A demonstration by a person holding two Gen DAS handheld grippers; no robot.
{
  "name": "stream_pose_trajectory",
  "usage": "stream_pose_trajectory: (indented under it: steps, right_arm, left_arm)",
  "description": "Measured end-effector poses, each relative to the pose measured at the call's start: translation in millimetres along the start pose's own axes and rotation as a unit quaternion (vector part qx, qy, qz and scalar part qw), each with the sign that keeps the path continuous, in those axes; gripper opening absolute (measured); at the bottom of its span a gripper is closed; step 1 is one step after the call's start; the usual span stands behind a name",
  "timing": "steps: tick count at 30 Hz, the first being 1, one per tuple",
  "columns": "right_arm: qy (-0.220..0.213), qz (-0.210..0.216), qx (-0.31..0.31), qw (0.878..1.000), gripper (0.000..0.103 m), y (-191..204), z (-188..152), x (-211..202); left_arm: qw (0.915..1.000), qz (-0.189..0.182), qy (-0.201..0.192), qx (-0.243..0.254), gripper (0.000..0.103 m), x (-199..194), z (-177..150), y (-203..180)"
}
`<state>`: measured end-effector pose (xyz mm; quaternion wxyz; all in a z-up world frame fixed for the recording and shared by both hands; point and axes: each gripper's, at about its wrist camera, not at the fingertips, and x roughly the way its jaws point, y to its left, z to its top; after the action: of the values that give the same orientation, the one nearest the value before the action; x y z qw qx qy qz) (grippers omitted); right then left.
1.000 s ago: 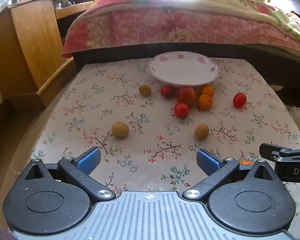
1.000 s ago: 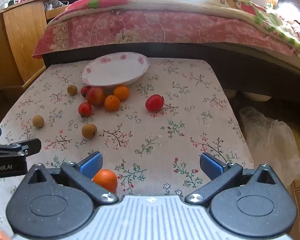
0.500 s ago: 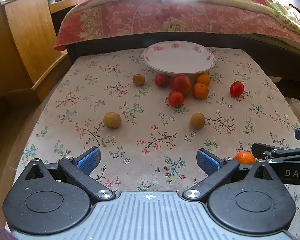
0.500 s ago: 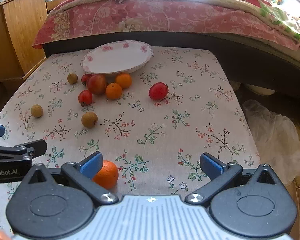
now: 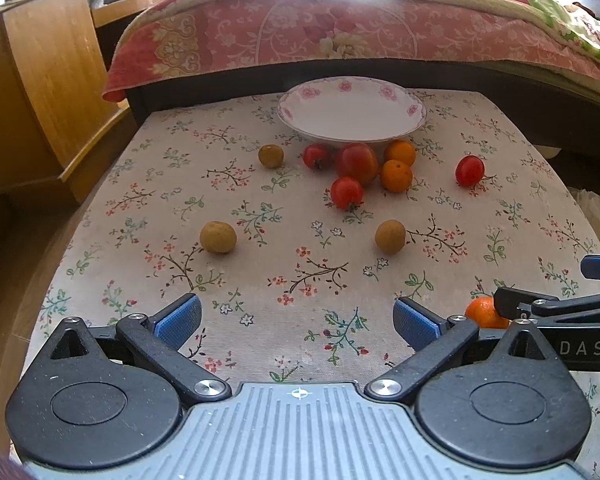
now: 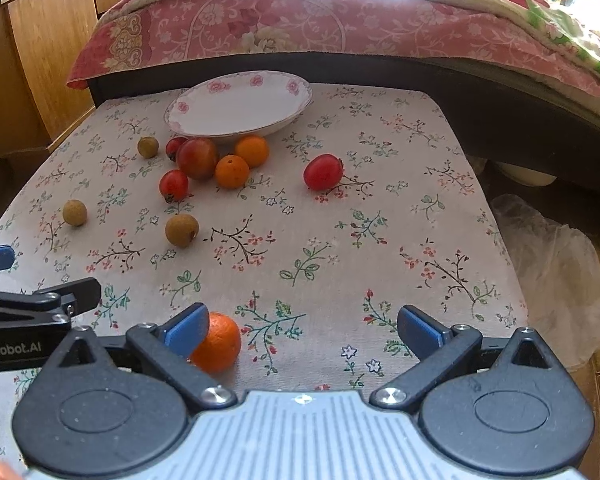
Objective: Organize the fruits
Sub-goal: 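Grasp the orange with the right gripper while the left gripper approaches a brown fruit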
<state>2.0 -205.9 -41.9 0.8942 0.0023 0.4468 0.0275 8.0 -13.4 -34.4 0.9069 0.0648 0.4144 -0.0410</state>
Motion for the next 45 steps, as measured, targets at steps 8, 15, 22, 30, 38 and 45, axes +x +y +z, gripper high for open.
stream_pose_trajectory:
  steps: [8, 15, 22, 30, 38, 45]
  right_arm:
    - [0.0, 0.005, 0.001, 1.0, 0.101, 0.0, -0.5, 1.5]
    - [0.0, 0.007, 0.001, 1.0, 0.1, 0.9, 0.0, 2.6]
    - [0.0, 0.009, -0.001, 1.0, 0.099, 3.5, 0.6, 2.0]
    - [-0.002, 0.022, -0.006, 1.0, 0.095, 5.1, 0.4, -1.1]
    - [-0.004, 0.047, -0.021, 0.999, 0.094, 7.6, -4.9, -5.6]
    - [0.023, 0.07, -0.032, 0.997, 0.077, 11.4, -9.0, 11.8]
  left_arm:
    - [1.0, 0.0, 0.002, -0.001, 0.103, 0.5, 0.5, 0.1]
    - [1.0, -0.001, 0.002, -0.002, 0.103, 1.1, 0.6, 0.3]
    - [1.0, 0.001, 0.002, -0.003, 0.103, 1.6, 0.5, 1.3]
    - [1.0, 0.007, -0.003, -0.004, 0.103, -0.1, 0.6, 7.9]
    - [0.9999, 0.013, -0.001, 0.001, 0.103, 0.6, -4.5, 17.7]
    - [0.9993, 0.02, -0.01, 0.03, 0.103, 3.9, -5.1, 13.7]
